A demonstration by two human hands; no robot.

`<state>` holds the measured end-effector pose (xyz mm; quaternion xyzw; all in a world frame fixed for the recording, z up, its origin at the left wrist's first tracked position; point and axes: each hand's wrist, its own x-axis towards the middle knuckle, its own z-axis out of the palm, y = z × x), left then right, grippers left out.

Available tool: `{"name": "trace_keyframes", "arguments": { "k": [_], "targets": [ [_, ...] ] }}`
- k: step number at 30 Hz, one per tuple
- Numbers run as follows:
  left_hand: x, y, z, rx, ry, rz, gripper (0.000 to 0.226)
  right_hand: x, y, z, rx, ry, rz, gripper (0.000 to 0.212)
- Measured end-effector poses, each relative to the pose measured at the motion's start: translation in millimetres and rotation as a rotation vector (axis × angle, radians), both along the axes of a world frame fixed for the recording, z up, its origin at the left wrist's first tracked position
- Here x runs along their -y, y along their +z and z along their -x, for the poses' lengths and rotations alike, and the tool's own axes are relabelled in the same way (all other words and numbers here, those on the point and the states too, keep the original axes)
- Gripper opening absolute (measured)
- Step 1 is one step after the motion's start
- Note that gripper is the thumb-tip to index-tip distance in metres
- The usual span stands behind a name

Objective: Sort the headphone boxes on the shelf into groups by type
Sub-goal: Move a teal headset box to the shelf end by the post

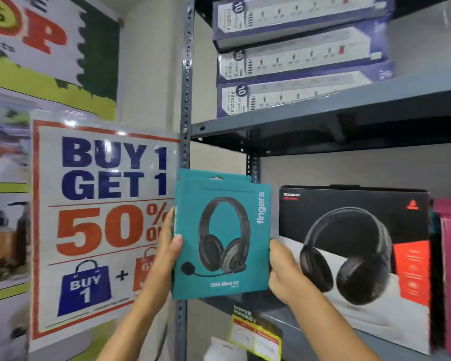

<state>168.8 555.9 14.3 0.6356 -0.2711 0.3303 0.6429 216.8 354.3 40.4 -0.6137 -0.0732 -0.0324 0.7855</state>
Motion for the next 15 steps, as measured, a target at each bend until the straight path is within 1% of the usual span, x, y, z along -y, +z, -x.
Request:
{"name": "trace_keyframes", "arguments": {
  "k": [2, 4, 6, 9, 11, 13, 15],
  "targets": [
    [5.9, -6.3, -14.8, -0.04, -0.001, -0.007, 0.095, -0.5, 0.2, -15.2, -0.044, -0.048, 0.01, 0.042],
    [13.7, -14.6, -32.1, -0.073, -0.022, 0.005, 0.096, 4.3, -1.0, -29.1, -0.085, -0.108, 0.015, 0.045],
    [20.4, -24.0, -47.7, -0.093, -0.025, 0.001, 0.089, 11.1, -3.1, -41.6, -0.104, -0.183, 0.034, 0.048],
    [25.7, -32.5, -67.7, -0.154, -0.058, -0.064, 0.073, 19.5, -8.2, -53.6, -0.121, -0.284, 0.039, 0.052],
    [26.5, -32.6, -83.1, -0.215, -0.134, -0.024, 0.068, 20.6, -10.3, -58.5, -0.134, -0.318, 0.032, 0.053],
    [26.6, -29.8, -97.4, -0.269, -0.206, 0.057, 0.062, 18.0, -11.9, -60.4, -0.144, -0.328, 0.049, 0.056],
    [29.5, -25.4, -105.3, -0.339, -0.205, 0.135, 0.06, 14.9, -12.9, -63.0, -0.148, -0.342, 0.076, 0.057]
  ]
}}
